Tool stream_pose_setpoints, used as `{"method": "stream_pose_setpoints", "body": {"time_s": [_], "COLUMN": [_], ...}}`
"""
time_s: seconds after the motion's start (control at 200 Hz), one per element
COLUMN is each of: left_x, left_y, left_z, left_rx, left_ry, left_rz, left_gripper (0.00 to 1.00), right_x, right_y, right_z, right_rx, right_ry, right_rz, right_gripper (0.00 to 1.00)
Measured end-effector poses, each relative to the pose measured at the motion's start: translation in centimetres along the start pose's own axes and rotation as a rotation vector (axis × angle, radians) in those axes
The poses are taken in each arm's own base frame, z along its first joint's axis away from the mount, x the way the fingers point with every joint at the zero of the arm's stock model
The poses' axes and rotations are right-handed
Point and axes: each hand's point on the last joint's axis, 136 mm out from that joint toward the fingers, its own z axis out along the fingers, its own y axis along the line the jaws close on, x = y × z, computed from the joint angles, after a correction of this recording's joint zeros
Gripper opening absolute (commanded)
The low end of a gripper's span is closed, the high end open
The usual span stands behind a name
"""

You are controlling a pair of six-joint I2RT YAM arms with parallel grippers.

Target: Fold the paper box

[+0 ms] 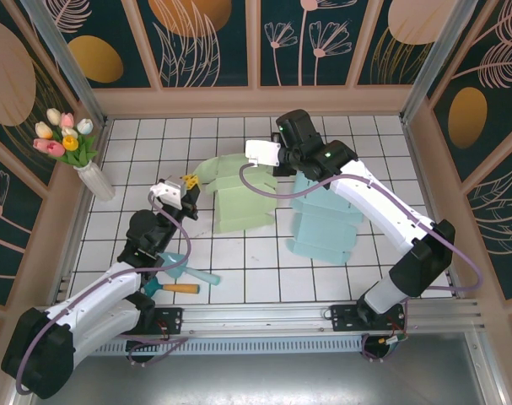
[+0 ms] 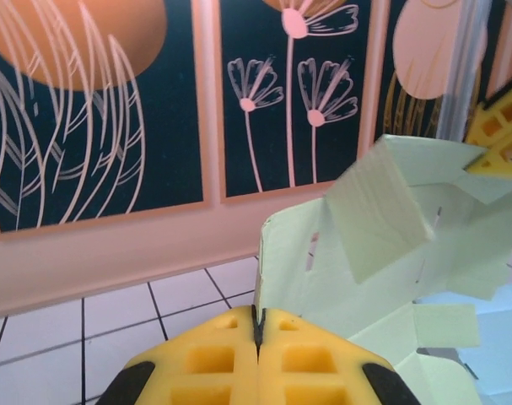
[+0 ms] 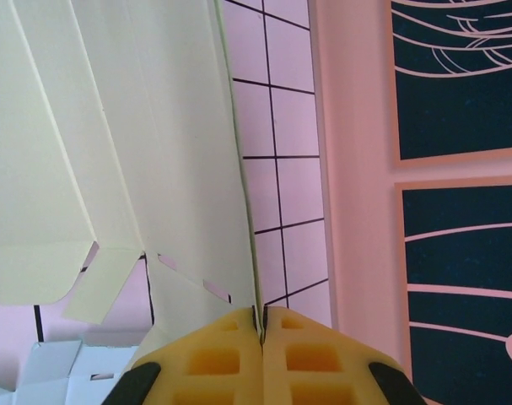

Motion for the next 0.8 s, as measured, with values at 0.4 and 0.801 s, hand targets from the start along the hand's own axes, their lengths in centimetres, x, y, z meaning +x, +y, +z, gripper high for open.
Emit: {"method": "stream_pose_setpoints", "body": {"time_s": [0.4, 0.801], "left_x": [-7.7, -6.0], "left_y": [2.5, -2.4], "left_z": [-1.7, 7.5], "left_rx": [-0.13, 0.057], "left_ry": [-0.109, 0.123], "left_rz": [-0.537, -0.735], "left_gripper": [0.14, 0.23], "right_x": [1.6, 2.7], "right_y": [-1.6, -0.9], "right_z": [1.4, 1.4], "right_rx": [-0.018, -0.136], "right_ry": [0.063, 0.038], "right_rz": [0.21, 0.317], "right_gripper": [0.0, 0.0]}}
